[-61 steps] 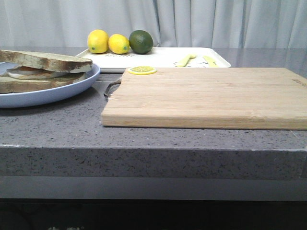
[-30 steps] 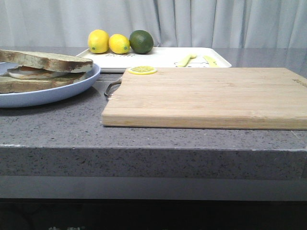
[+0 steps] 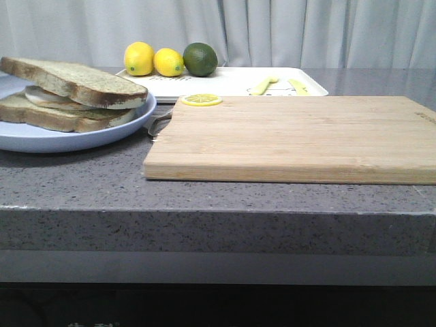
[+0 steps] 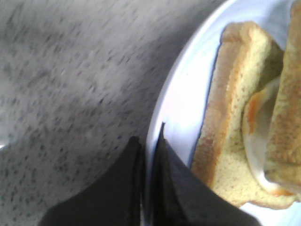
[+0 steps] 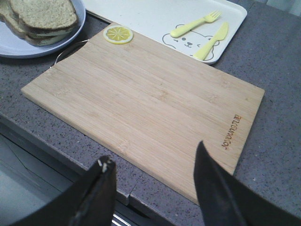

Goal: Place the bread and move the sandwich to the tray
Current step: 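Grip the plate rim with the left gripper and lift it onto the white tray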

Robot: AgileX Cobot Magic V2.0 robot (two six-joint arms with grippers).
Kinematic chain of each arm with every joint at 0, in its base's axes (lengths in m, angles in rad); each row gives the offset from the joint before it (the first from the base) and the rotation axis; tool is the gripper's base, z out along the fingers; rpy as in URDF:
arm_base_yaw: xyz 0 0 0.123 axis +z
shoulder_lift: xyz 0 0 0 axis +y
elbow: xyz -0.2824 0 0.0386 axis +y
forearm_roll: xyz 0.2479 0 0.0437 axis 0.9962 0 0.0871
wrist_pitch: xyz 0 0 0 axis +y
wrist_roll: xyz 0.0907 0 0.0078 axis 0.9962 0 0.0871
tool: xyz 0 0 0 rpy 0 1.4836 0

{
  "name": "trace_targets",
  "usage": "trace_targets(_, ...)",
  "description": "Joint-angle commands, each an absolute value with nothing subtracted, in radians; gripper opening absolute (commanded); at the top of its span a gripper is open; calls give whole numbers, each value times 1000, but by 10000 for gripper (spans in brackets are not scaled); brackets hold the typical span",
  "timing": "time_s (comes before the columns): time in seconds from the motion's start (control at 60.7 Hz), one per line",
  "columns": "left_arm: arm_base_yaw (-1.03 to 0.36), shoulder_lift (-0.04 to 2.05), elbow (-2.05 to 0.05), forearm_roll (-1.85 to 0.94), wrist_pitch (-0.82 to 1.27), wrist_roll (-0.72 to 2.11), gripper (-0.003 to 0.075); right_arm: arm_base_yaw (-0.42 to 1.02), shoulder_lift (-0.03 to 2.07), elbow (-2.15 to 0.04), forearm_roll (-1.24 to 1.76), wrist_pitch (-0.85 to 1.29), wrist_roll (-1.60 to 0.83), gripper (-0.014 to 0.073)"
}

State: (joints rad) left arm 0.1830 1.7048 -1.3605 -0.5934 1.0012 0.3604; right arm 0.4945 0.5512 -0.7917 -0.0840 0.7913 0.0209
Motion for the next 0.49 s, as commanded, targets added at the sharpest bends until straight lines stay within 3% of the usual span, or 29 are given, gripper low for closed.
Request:
trace_targets(0.0,167,1663,-1441,-679,1007,383,-18,489,553,-818,-94,720,21,402)
trace_targets(0.478,-19,1852,-1860,-778,947,270,-18,489,553,-818,-94,720,21,402)
